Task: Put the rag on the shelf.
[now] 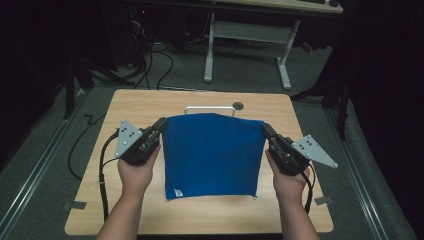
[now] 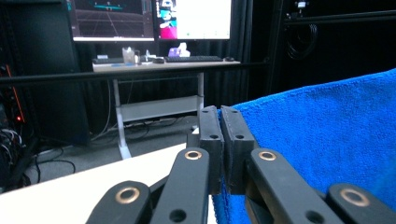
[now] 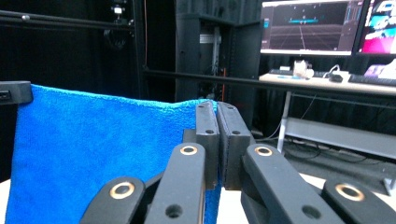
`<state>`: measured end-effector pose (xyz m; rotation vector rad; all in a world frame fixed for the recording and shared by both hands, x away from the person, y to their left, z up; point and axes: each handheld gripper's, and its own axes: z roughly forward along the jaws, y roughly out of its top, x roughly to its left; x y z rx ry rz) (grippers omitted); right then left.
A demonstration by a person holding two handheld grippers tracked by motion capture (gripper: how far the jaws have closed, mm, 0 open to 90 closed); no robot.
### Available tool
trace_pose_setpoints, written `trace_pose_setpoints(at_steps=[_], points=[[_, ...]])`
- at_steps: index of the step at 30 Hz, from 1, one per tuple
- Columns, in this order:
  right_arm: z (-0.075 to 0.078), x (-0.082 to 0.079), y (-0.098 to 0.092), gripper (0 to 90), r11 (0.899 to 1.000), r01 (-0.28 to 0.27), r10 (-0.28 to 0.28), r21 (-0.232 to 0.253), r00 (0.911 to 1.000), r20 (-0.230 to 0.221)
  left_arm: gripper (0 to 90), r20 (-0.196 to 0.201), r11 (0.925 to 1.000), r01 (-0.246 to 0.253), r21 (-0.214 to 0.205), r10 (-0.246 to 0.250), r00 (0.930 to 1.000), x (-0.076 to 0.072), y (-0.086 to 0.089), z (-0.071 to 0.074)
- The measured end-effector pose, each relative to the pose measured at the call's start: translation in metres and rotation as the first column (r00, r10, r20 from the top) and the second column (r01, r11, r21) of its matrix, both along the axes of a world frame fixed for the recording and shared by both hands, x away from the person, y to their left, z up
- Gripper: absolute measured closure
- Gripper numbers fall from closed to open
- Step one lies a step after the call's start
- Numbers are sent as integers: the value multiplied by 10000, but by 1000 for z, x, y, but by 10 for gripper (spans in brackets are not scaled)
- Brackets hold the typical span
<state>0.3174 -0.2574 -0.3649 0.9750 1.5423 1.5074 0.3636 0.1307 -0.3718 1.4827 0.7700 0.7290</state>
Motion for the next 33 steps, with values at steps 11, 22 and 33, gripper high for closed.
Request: trace_pose_setpoints(at_steps=[11, 22, 33], points=[[22, 16, 0, 887, 9997, 231, -234, 87, 9992, 323, 884, 335, 9998, -169, 77, 167, 9993, 15, 1, 22], [38, 35, 1, 888, 9996, 298, -298, 12, 9987, 409, 884, 464, 9992, -349, 171, 341, 9983, 36, 7, 40], [45, 60, -1, 887, 9986, 516, -518, 77, 9983, 280, 884, 747, 9980, -539, 337, 512, 9959, 64, 1, 56]])
